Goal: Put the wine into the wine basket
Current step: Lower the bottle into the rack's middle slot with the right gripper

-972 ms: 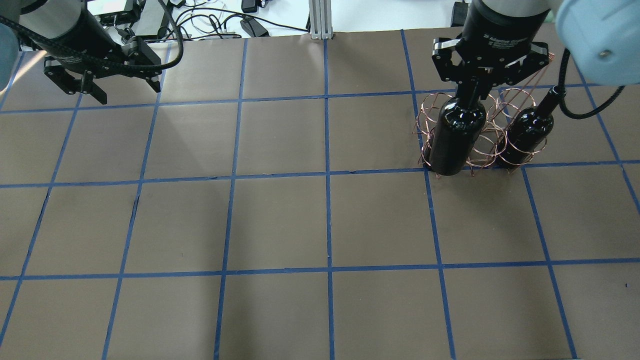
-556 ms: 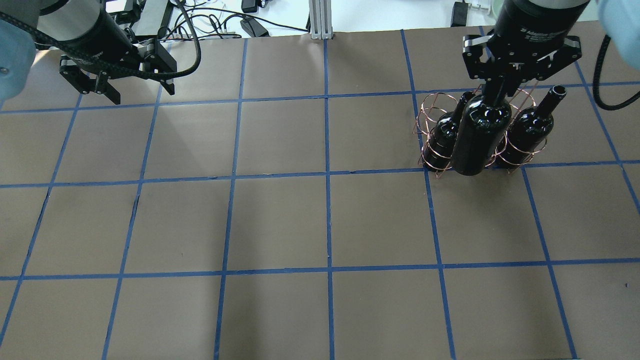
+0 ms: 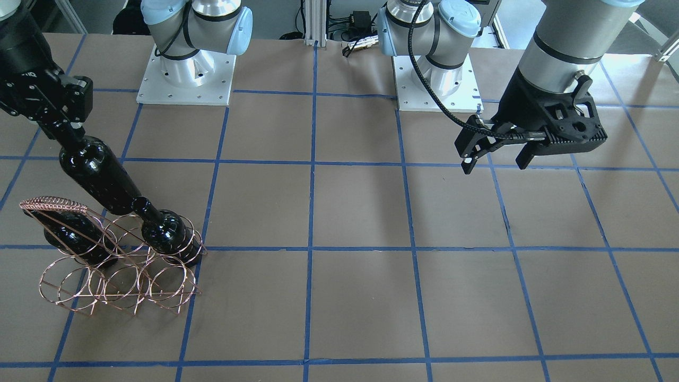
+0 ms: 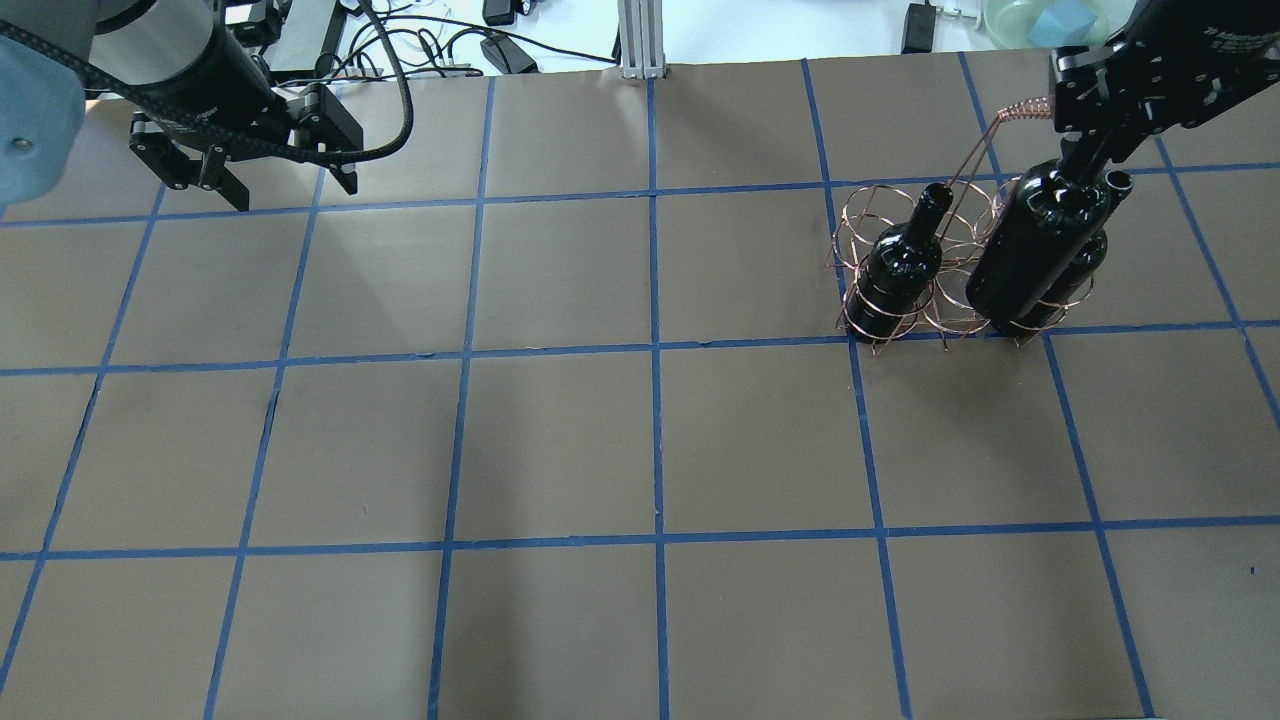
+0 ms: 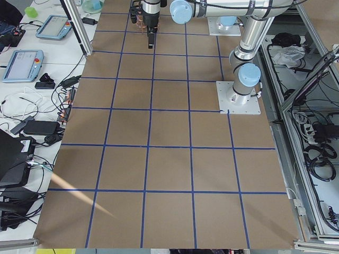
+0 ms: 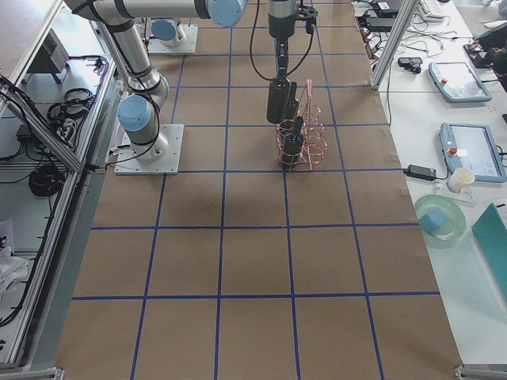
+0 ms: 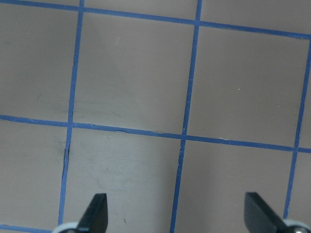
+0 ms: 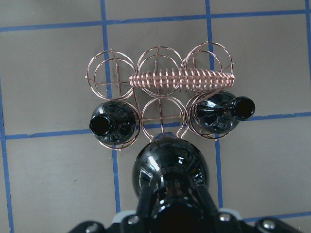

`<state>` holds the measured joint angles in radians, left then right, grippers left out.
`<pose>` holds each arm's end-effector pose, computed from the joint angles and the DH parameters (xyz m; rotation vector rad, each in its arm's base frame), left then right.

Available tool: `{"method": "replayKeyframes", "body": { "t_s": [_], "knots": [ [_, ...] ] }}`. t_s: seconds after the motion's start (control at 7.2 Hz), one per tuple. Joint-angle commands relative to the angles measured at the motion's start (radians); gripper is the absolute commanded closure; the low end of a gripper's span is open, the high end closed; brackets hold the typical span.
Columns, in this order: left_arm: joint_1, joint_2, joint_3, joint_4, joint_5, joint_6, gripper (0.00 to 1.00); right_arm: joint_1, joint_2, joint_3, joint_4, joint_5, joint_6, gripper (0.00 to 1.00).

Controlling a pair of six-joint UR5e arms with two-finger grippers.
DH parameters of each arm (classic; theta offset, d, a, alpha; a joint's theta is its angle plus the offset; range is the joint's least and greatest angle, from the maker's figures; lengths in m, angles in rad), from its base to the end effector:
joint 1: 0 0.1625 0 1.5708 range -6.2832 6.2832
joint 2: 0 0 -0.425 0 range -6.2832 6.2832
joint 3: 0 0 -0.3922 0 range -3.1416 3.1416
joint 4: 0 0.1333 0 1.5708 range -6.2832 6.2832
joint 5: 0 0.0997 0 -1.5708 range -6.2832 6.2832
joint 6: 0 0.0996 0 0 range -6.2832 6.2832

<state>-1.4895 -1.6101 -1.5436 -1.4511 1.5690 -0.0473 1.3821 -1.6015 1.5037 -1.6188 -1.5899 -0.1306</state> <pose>-0.0909 -0.5278 0.4941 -0.2014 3.1305 -0.1689 0.0371 -0.5063 0.5416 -0.0920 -3.0906 0.2182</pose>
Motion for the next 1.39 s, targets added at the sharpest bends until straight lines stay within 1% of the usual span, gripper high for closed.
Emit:
{"method": "replayKeyframes", "body": {
  "t_s": [0.0, 0.83, 1.25],
  "knots": [
    [0.0, -0.001, -0.001, 0.0, 0.0, 0.001, 0.0, -0.003, 0.03, 0.003, -0.047, 0.004, -0.048, 1.0],
    [0.001, -0.001, -0.001, 0.0, 0.002, 0.001, 0.0, -0.003, 0.072, 0.024, -0.128, 0.019, -0.092, 1.0],
    [0.001, -0.001, -0.001, 0.0, 0.0, 0.001, 0.0, -0.003, 0.08, 0.039, -0.138, 0.034, -0.113, 1.0]
  ]
}}
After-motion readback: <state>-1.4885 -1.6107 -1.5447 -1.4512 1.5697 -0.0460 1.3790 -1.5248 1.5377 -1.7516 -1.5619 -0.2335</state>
